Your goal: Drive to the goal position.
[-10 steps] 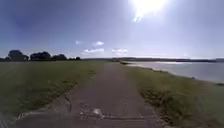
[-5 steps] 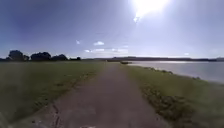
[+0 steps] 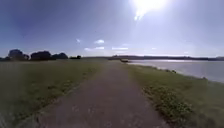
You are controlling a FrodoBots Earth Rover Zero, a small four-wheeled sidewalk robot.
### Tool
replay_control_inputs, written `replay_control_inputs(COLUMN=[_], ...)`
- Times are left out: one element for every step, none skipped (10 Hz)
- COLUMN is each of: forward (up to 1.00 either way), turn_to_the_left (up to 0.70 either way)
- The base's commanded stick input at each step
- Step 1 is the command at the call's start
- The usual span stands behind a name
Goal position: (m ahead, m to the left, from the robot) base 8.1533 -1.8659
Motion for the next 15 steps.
replay_control_inputs(forward=[0.7, 0.7, 0.7, 0.7, 0.7, 0.7, 0.7, 0.7, 0.7, 0.7, 0.7, 0.7, 0.7, 0.7, 0.7], turn_to_the_left=[0.0, 0.0, 0.0, 0.0, 0.0, 0.0, 0.0, 0.0, 0.0, 0.0, 0.0, 0.0, 0.0, 0.0, 0.0])
